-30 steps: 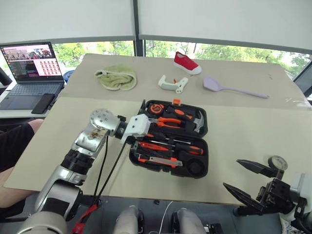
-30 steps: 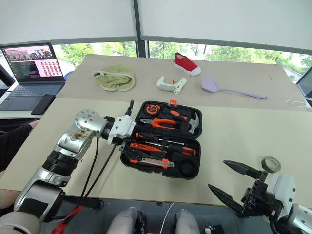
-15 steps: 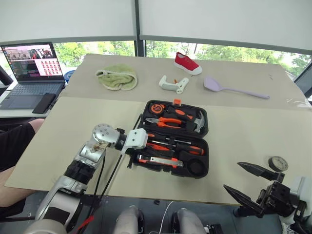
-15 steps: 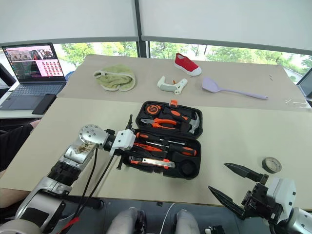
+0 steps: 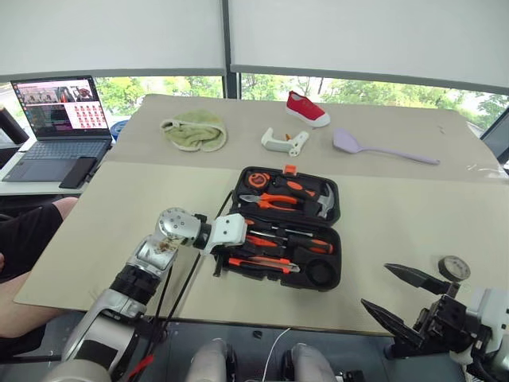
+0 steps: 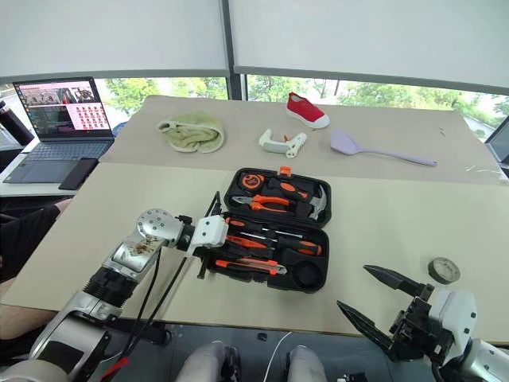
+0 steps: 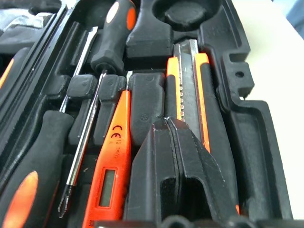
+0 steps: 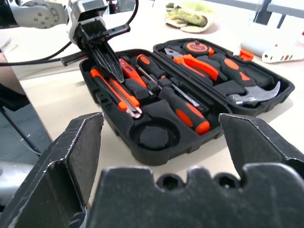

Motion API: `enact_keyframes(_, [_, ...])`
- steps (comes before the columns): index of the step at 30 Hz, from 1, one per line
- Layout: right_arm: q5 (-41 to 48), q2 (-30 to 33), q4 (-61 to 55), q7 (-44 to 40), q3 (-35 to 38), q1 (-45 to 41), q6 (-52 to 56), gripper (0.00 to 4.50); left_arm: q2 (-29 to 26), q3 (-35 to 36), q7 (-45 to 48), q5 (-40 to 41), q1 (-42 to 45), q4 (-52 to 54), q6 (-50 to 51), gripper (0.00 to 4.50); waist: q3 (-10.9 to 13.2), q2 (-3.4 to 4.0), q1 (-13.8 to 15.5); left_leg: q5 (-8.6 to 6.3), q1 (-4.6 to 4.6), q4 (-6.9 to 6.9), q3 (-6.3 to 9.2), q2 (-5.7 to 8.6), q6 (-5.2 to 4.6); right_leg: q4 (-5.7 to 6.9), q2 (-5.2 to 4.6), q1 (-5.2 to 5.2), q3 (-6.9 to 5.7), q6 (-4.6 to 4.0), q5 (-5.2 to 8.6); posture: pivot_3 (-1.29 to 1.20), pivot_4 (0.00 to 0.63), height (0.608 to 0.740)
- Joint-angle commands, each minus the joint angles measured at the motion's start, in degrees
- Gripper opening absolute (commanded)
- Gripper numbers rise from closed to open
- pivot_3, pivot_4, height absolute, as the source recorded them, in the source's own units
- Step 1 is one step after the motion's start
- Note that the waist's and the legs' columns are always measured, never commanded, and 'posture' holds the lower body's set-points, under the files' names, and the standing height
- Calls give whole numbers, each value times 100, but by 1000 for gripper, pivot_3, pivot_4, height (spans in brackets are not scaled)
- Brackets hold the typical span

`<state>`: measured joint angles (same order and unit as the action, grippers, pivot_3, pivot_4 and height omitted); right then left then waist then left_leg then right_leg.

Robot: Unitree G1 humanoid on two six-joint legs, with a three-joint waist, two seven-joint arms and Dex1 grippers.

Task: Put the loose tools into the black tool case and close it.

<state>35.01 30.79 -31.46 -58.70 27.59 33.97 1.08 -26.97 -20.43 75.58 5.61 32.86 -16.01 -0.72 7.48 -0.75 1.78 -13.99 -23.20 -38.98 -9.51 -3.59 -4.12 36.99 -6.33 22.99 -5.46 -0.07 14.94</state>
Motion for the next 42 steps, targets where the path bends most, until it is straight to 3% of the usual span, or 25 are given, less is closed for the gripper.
enact_keyframes(1, [206, -109, -92, 126, 405, 139, -189, 4500, 161, 587, 23, 764, -236, 71, 33, 53, 0, 0, 3, 0, -8, 0, -2, 0, 0, 0, -1, -2, 2, -1, -1, 0, 150, 738])
enact_keyframes(4, [308, -322, 100, 144, 863, 446, -337, 4500, 37, 1103, 207, 1291, -415, 304, -116, 704, 3, -3, -20, 3, -42, 0, -1, -4, 3, 6, 8, 18, 3, -3, -2, 0, 150, 738])
enact_keyframes(8, [322, -723, 381, 180, 1433, 917, -699, 4500, -260, 1616, 499, 1697, -764, 352, -390, 2260, 3, -1, -39, 5, -39, 4, 0, -6, 7, 5, 11, 17, -2, -8, 2, 0, 150, 738])
enact_keyframes(15, [285, -1678, 1309, 46, 2027, 1832, -1458, 4500, -1164, 2428, 1170, 2531, -1193, 146, 558, 4466, 9, 8, -101, -15, -29, 12, 3, -18, 42, 2, 4, 25, -2, 21, 28, 0, 150, 738])
enact_keyframes(19, [72, -1997, 1836, 225, 2085, 2017, -1825, 4500, -1282, 2601, 1376, 2493, -1467, 44, 300, 4466, 7, 21, -112, -30, -4, 22, 4, -21, 59, -15, -35, 24, 6, -5, 56, 0, 150, 738])
enact_keyframes(22, [2, -1800, 1731, 630, 2108, 1791, -1725, 4500, -1143, 2701, 1296, 2646, -1487, 232, 374, 4466, 9, 25, -120, -32, -6, 23, 4, -24, 63, -15, -46, 27, 16, -9, 57, 0, 150, 738])
enact_keyframes(25, [-132, -1169, 1526, 1064, 2134, 1573, -1167, 4500, -961, 2707, 1039, 2790, -1461, 634, 587, 4466, 9, 26, -156, -33, -6, 23, 2, -23, 67, -14, -58, 27, 26, -16, 51, 0, 150, 738])
enact_keyframes(29, [42, 249, 1211, 1621, 2175, 1281, 500, 4500, -839, 2611, 798, 2897, -1499, 1194, 890, 4466, 7, 29, -177, -30, -7, 22, -1, -13, 64, -11, -62, 17, 32, -49, 25, 0, 150, 738])
enact_keyframes(32, [-272, 1515, 1384, 1284, 1936, 1059, 1381, 4500, -718, 2495, 557, 2817, -1515, 1492, 957, 4466, 7, 29, -169, -17, -11, 20, -2, -9, 44, -5, -37, 6, 33, -14, 5, 0, 150, 738])
enact_keyframes(36, [-398, 3025, 2225, 965, 1227, 42, 2524, 4500, -580, 2257, 461, 2770, -1528, 1795, 998, 4466, 15, 13, -159, -1, -12, 19, -2, -6, 15, -10, 5, 5, 30, -11, 4, 0, 150, 738])
enact_keyframes(39, [-841, 3663, 3010, 573, 455, -767, 2432, 4500, -493, 2103, 399, 2803, -1504, 1976, 1058, 4466, 18, 8, -114, 1, -19, 19, -2, -4, 11, -12, 12, 8, 24, -9, 1, 0, 150, 738])
enact_keyframes(42, [-1027, 3878, 3516, 403, -113, -1506, 2607, 4500, -473, 2041, 358, 2812, -1488, 2054, 1097, 4466, 21, 3, -74, 2, -36, 18, -1, 1, 10, -17, 15, 16, 12, -9, 3, 0, 150, 738])
